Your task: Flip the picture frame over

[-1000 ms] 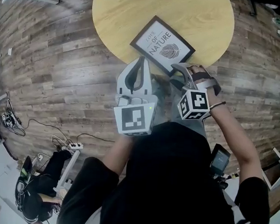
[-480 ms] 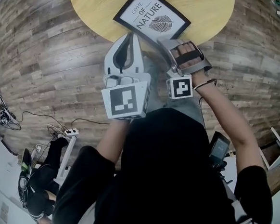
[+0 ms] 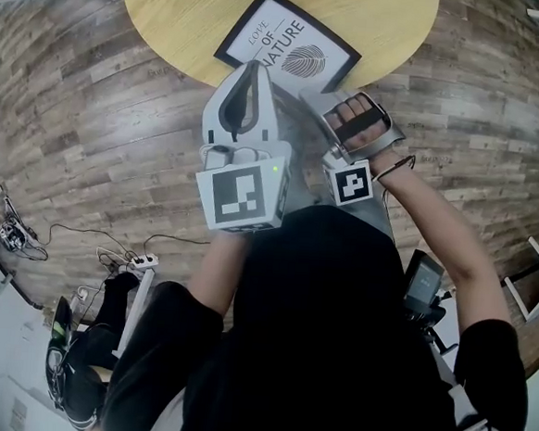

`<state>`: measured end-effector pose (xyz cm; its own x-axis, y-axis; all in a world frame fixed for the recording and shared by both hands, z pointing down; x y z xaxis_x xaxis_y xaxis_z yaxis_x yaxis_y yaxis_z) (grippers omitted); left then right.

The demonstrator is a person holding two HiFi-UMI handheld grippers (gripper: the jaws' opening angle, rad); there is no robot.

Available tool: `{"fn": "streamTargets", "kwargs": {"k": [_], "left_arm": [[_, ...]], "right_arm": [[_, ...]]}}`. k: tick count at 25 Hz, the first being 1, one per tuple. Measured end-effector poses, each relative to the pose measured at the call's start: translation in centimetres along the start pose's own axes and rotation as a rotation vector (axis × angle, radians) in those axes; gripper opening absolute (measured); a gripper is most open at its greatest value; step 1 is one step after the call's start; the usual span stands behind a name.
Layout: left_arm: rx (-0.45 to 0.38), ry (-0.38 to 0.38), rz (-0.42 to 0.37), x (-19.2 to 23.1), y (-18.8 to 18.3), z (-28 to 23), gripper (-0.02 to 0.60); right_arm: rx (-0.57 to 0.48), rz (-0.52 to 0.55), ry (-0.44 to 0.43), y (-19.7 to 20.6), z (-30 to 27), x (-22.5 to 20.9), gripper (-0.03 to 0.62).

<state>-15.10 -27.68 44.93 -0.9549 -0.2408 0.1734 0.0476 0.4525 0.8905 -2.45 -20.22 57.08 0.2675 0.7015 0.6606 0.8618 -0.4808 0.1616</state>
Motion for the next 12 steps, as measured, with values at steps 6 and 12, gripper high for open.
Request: {"fn": "streamTargets", "kwargs": {"k": [6,12], "left_arm": [[0.016,-0.032,0.022,1.4,-2.0,0.1,0.023],[-0.035,-0.062,0.031,0.5,-2.5,1.6,0.023]], "right_arm": [[-0.029,-0.020,0.055,0.5,2.8,-3.5,0.118],[-0.037,-0.140,0.164,2.0,6.6,-8.0,0.083]]}}
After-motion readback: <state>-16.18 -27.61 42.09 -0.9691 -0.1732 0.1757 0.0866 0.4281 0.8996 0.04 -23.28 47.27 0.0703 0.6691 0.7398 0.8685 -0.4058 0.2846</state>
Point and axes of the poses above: the fingertips, and each gripper's own axes: z backward along the fingers, x to its left, y out of its underside, the point moved 9 cm from there along z, backward along the fingers, and after that the axes turned 4 degrees about -y, right-handed, at the moved point
